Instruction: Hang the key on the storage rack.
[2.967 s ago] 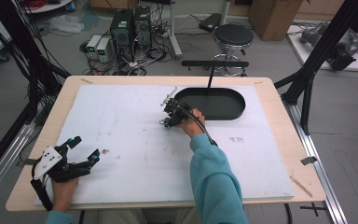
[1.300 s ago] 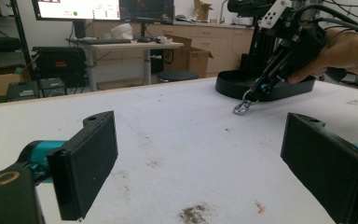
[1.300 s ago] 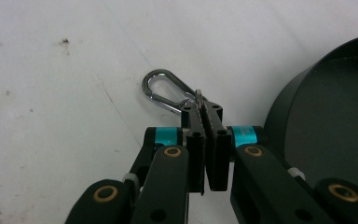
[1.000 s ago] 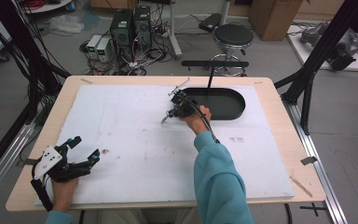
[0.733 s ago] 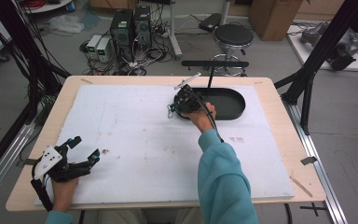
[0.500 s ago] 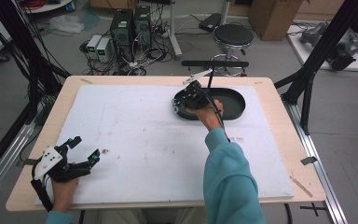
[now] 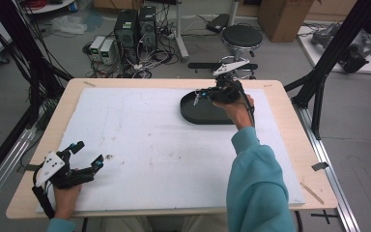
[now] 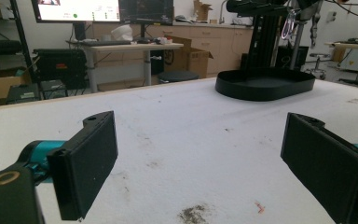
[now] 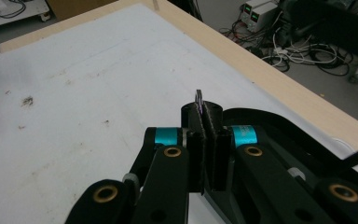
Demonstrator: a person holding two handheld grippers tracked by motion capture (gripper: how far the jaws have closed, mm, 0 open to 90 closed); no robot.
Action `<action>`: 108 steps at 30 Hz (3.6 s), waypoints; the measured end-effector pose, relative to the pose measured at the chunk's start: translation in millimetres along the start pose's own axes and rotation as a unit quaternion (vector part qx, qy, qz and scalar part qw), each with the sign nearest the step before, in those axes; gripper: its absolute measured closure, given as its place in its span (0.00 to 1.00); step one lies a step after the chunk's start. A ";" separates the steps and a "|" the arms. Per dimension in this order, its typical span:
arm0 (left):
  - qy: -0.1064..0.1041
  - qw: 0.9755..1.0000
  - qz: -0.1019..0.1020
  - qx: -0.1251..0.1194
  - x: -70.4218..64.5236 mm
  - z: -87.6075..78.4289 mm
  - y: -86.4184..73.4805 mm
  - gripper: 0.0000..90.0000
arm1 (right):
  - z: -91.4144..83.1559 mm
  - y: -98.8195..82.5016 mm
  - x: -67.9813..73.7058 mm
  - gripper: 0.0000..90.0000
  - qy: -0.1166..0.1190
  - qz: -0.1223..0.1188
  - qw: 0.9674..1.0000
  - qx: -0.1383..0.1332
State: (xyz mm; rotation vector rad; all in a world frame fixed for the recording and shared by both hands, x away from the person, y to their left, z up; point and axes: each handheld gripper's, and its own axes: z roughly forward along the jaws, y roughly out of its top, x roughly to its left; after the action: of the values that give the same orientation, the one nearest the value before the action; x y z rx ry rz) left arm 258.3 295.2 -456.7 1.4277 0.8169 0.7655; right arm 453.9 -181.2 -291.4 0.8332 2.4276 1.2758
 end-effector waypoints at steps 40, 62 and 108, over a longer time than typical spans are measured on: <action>0.001 1.000 0.000 -0.004 -0.6 -0.1 -0.2 0.12 | -56.0 20.0 -93.9 0.99 -0.072 0.014 0.996 0.048; 0.000 1.000 0.001 0.002 -0.6 0.3 0.0 0.12 | -45.4 11.6 -110.8 0.99 -0.086 0.026 0.994 0.069; 0.002 1.000 0.002 0.007 -0.7 0.9 0.3 0.12 | -40.8 8.9 -130.7 0.64 -0.108 0.035 0.993 0.029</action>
State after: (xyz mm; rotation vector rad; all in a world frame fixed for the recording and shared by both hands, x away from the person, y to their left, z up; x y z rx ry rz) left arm 258.8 294.2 -456.4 1.4406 0.8236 0.7675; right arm 541.5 -283.1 -263.8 1.0242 2.2915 1.0811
